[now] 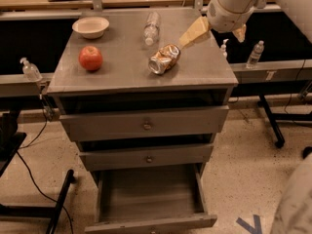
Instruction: Place orange can into bottom drawer
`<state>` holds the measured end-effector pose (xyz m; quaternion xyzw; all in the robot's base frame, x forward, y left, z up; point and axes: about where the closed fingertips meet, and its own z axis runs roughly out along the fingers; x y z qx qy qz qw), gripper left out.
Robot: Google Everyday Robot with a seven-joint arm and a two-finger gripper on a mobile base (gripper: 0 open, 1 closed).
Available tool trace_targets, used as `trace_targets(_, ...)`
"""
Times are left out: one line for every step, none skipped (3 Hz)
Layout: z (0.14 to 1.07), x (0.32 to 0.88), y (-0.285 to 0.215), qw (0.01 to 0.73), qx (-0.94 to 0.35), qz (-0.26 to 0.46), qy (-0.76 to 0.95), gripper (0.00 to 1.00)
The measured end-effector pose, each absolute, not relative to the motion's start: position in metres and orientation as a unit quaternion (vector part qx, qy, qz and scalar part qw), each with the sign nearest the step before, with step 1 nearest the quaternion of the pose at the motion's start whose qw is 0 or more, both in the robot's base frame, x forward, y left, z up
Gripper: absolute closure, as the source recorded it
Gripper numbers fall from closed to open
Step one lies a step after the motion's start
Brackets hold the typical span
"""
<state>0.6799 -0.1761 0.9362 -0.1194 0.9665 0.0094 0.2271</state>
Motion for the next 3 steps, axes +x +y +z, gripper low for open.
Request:
trace_targets(0.915, 0.678, -0.155, 0.216, -0.059, 0.008, 0.975, 0.0)
trace_targets(0.886, 0.676, -0.137, 0.188, 0.036, 0.027, 0.981, 0.0)
trace_targets(0.887, 0.676, -0.138, 0.188, 0.065, 0.032, 0.979, 0.0)
